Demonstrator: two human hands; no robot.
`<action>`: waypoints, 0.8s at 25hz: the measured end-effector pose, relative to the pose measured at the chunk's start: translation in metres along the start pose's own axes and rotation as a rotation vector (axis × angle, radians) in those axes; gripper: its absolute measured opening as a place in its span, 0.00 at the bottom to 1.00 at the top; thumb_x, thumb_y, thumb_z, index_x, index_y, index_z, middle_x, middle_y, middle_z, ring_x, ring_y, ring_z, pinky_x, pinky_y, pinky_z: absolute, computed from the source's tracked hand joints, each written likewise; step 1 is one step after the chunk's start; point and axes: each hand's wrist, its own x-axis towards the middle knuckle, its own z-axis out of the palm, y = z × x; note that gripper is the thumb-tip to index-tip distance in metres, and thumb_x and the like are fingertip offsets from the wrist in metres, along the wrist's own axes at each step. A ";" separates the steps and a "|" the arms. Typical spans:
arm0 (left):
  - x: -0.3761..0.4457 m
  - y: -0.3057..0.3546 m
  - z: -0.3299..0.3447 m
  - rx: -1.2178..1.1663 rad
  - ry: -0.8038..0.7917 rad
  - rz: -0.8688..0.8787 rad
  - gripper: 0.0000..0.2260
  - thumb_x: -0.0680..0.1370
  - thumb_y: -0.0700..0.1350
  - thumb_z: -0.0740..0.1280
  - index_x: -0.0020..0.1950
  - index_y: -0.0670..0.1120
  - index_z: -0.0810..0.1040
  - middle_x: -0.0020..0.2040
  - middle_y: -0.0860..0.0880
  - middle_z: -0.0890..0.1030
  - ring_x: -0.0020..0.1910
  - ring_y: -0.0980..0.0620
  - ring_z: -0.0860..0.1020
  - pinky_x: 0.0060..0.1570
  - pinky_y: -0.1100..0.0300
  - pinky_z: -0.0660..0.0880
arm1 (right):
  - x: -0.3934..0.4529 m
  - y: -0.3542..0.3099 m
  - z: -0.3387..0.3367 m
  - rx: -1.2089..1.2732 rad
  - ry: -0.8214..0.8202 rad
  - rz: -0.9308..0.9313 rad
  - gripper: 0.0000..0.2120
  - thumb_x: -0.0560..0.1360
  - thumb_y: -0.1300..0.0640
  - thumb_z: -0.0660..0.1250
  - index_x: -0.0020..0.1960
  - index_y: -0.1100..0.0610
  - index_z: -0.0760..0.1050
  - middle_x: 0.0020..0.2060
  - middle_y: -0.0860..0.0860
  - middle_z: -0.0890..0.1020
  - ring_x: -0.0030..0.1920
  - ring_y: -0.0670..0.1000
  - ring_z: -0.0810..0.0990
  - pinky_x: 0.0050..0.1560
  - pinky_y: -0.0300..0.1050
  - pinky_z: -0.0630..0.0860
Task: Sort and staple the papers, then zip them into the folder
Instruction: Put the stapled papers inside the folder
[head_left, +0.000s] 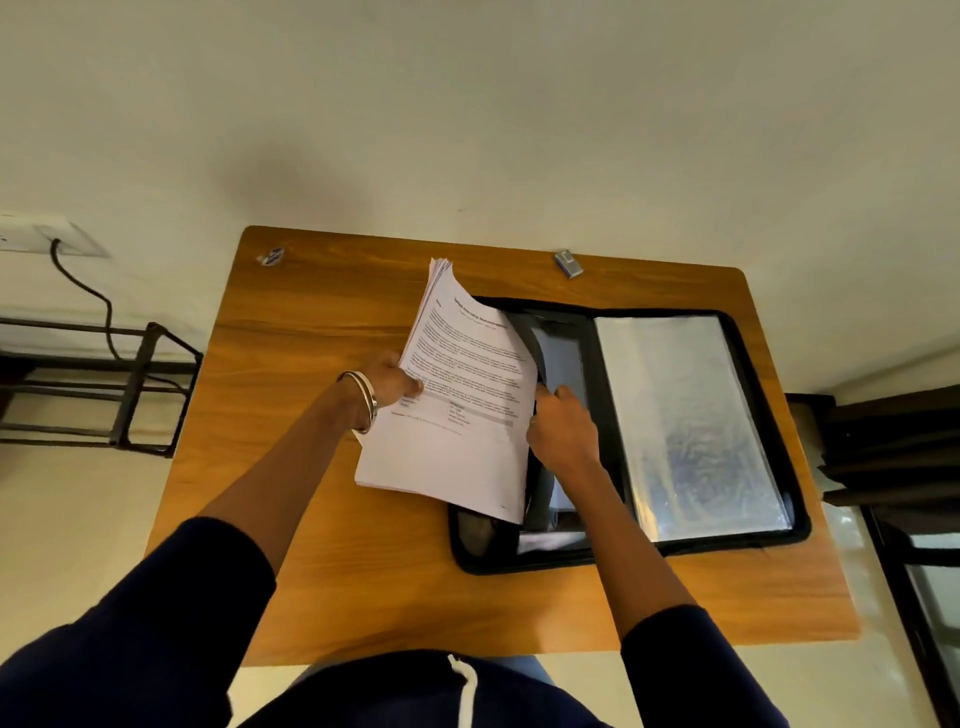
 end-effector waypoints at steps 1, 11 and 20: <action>0.002 0.002 0.005 0.011 0.003 0.004 0.17 0.76 0.35 0.65 0.64 0.41 0.74 0.63 0.45 0.76 0.59 0.41 0.76 0.58 0.47 0.74 | 0.001 0.002 0.001 -0.005 -0.012 -0.014 0.20 0.78 0.59 0.62 0.69 0.59 0.66 0.59 0.58 0.72 0.53 0.59 0.78 0.52 0.50 0.78; -0.006 -0.025 0.102 -0.378 0.129 -0.083 0.16 0.75 0.30 0.64 0.62 0.36 0.74 0.60 0.41 0.77 0.56 0.40 0.77 0.57 0.47 0.74 | 0.003 -0.003 0.005 -0.093 -0.041 -0.201 0.17 0.77 0.62 0.64 0.66 0.62 0.68 0.59 0.59 0.74 0.55 0.58 0.78 0.56 0.49 0.77; 0.013 -0.020 0.126 -0.426 0.117 -0.141 0.16 0.75 0.29 0.63 0.62 0.38 0.74 0.55 0.43 0.79 0.55 0.40 0.78 0.54 0.48 0.76 | -0.001 -0.004 0.002 -0.172 -0.065 -0.306 0.23 0.79 0.58 0.62 0.71 0.61 0.62 0.63 0.60 0.72 0.59 0.59 0.76 0.56 0.49 0.76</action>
